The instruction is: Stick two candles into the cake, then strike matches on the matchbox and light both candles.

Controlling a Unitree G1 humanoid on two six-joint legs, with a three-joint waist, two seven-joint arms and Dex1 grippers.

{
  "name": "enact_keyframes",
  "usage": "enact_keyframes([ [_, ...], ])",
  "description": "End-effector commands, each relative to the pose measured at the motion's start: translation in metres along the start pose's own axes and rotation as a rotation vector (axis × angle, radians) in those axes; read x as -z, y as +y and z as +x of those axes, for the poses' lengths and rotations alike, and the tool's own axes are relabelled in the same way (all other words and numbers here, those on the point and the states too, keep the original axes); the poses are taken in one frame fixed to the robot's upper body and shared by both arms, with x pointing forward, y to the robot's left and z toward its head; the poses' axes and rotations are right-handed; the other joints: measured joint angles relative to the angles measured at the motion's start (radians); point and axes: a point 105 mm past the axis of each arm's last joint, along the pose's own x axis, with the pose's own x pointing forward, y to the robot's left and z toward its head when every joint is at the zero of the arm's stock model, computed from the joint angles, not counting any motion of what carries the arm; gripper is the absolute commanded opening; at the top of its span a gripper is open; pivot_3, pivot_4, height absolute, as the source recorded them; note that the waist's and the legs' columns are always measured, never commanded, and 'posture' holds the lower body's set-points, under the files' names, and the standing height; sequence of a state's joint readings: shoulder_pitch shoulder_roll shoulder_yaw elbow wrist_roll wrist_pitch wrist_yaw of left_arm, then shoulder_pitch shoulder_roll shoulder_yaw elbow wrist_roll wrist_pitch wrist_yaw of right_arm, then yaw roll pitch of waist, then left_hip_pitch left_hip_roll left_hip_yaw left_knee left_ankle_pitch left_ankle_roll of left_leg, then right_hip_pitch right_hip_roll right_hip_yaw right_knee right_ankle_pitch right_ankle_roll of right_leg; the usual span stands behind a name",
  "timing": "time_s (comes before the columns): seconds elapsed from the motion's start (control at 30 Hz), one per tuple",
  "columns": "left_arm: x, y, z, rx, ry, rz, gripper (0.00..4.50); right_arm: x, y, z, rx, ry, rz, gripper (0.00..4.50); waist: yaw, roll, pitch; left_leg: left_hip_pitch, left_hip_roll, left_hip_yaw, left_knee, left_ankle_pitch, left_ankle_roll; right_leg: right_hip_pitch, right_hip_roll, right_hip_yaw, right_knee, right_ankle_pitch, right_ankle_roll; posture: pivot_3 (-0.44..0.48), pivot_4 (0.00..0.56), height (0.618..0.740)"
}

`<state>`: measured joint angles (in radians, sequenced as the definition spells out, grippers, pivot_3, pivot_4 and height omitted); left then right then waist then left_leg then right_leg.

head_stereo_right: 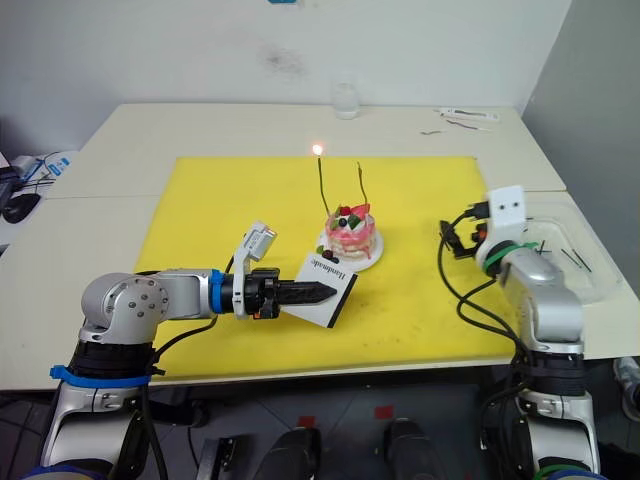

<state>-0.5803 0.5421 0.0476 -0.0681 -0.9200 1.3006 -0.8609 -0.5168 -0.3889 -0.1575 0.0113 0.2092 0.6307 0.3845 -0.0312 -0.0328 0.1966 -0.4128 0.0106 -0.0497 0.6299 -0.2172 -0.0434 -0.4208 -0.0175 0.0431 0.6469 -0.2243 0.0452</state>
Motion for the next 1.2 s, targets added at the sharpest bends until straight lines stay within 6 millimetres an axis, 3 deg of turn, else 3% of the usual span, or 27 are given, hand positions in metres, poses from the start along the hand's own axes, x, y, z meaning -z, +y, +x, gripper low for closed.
enact_keyframes([
  [0.03,-0.010,-0.008,-0.001,0.024,-0.028,0.038,0.48,-0.007,-0.004,0.004,-0.011,-0.053,-0.021,4.13,0.001,0.000,0.000,0.000,0.000,0.000,0.000,0.000,0.000,0.000,0.000,0.000,0.000,0.000,0.000,0.000,0.150,0.740],
  [0.1,-0.009,-0.008,-0.002,0.021,-0.027,0.038,0.48,0.000,-0.003,0.008,-0.021,-0.030,0.002,3.64,-0.001,0.000,0.000,0.000,0.000,0.000,0.000,0.000,0.000,0.000,0.000,0.000,0.000,0.000,0.000,0.000,0.150,0.740],
  [0.77,-0.008,-0.009,-0.003,0.023,-0.013,0.042,0.48,0.032,-0.001,0.035,-0.010,0.039,0.023,3.64,-0.003,0.000,0.000,0.001,0.000,0.000,0.000,0.000,0.000,0.000,0.000,0.000,0.001,0.000,0.000,0.000,0.150,0.740],
  [0.87,-0.007,-0.008,-0.004,0.020,-0.013,0.041,0.48,0.039,0.000,0.033,-0.004,0.066,0.017,3.03,-0.003,0.000,0.000,0.002,0.000,0.000,0.000,0.000,0.000,0.001,0.000,0.000,0.001,0.000,0.000,0.000,0.150,0.740],
  [1.13,-0.008,-0.008,-0.004,0.018,-0.016,0.041,0.48,0.044,0.000,0.031,0.007,0.065,0.045,0.16,-0.004,0.000,0.000,0.003,0.000,0.000,0.000,0.000,0.000,0.002,0.000,0.000,0.002,0.000,0.000,0.000,0.150,0.740],
  [1.2,-0.008,-0.008,-0.004,0.018,-0.016,0.042,0.48,0.043,0.003,0.030,-0.006,0.057,0.044,0.03,-0.004,0.000,0.000,0.003,0.000,0.000,0.000,0.000,0.000,0.002,0.000,0.000,0.002,0.000,0.000,0.000,0.150,0.740],
])
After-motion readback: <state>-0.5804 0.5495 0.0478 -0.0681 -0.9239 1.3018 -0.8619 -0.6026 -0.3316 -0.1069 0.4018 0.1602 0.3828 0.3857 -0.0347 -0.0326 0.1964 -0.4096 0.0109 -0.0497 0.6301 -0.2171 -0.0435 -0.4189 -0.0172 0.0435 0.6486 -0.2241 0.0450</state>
